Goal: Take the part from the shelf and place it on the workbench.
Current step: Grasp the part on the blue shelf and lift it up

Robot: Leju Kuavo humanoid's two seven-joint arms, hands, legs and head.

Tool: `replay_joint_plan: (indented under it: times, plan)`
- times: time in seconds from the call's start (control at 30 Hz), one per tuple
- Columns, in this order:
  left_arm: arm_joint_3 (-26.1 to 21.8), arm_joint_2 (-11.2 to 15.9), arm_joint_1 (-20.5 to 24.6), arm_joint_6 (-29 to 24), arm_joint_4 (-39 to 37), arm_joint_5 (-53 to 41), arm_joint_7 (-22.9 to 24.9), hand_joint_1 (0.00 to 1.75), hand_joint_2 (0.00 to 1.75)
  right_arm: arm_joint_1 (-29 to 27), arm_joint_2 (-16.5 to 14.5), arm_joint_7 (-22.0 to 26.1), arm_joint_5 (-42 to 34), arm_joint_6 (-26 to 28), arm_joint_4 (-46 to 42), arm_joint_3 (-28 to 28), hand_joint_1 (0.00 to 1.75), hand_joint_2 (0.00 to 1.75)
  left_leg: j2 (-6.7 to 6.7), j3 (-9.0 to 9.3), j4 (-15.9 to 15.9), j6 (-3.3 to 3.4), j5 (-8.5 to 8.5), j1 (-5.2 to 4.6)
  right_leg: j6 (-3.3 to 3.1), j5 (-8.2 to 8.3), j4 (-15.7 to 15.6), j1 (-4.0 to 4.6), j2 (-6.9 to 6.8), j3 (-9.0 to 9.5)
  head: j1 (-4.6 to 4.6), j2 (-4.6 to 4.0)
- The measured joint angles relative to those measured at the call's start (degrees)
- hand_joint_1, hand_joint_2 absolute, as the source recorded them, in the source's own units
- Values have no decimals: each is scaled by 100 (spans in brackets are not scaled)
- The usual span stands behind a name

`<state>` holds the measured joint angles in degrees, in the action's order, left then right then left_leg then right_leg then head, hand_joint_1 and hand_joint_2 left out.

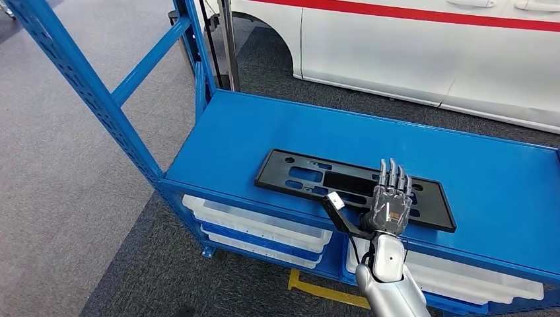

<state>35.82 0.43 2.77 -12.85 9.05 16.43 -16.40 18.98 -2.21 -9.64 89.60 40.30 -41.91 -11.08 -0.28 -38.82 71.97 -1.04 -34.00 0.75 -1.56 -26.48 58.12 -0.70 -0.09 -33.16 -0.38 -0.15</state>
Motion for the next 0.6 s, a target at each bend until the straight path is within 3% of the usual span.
replay_joint_plan:
  times: [0.07, 0.13, 0.2, 0.3, 0.37, 0.43, 0.5, 0.53, 0.57, 0.6]
  plan:
    - [1, 5, -10, 0, -5, 6, 1, 0, 0, 2, 17, 6, -16, 5, 38, 46, 0, 175, 2, -114, 215, -18, 48, 6, 1, -12, 16, 0, 1, 9, -1, 0]
    - [1, 14, -9, -1, -11, 9, 1, 0, 0, 3, 30, 23, -43, 5, 57, 92, 86, 175, 7, 208, -467, -15, 448, 23, 31, -40, 51, -8, 5, 22, -1, 0]
    - [1, 20, -1, -2, -14, 12, 1, 0, 0, 2, 52, 63, -93, 4, 84, 138, 173, 175, -1, 540, -1145, 15, 676, 20, 90, -77, 103, 13, 11, 11, 2, 0]
    - [1, 21, -12, -1, -15, 19, -1, 0, 0, -7, 86, 191, -203, -2, 174, 213, 175, 175, -16, 608, -1325, 129, 697, -2, 178, -68, 107, 32, 20, -8, 8, 0]
    - [2, 24, -18, -1, -16, 22, -1, 0, 0, -18, 105, 250, -235, 1, 229, 244, 175, 175, -7, 609, -1361, 216, 736, 3, 240, -155, 185, 6, 29, -37, 8, 0]
    - [3, 30, -13, -2, -16, 24, -1, 0, 0, -29, 122, 273, -239, 3, 274, 257, 175, 175, 6, 598, -1390, 280, 768, 14, 290, -471, 668, -9, 30, -258, 9, 0]
    - [3, 32, -16, -2, -17, 25, -1, 0, 0, -52, 133, 282, -241, 3, 323, 262, 175, 175, 10, 576, -1390, 304, 775, 1, 313, -801, 1421, -9, 27, -621, 8, 0]
    - [3, 32, -20, -2, -17, 25, -1, 0, 0, -66, 137, 287, -243, 3, 343, 263, 175, 175, 8, 573, -1388, 307, 775, -8, 312, -846, 1652, -7, 26, -734, 8, 0]
    - [3, 32, -23, -1, -18, 24, -1, 0, 0, -77, 140, 294, -245, 3, 357, 264, 175, 175, 4, 576, -1387, 311, 774, -17, 300, -782, 1678, -4, 26, -750, 8, 0]
    - [3, 32, -25, 0, -18, 24, -1, 0, 0, -81, 145, 303, -248, 3, 367, 264, 175, 175, -2, 586, -1386, 310, 771, -26, 274, -610, 1462, 3, 27, -648, 8, 0]
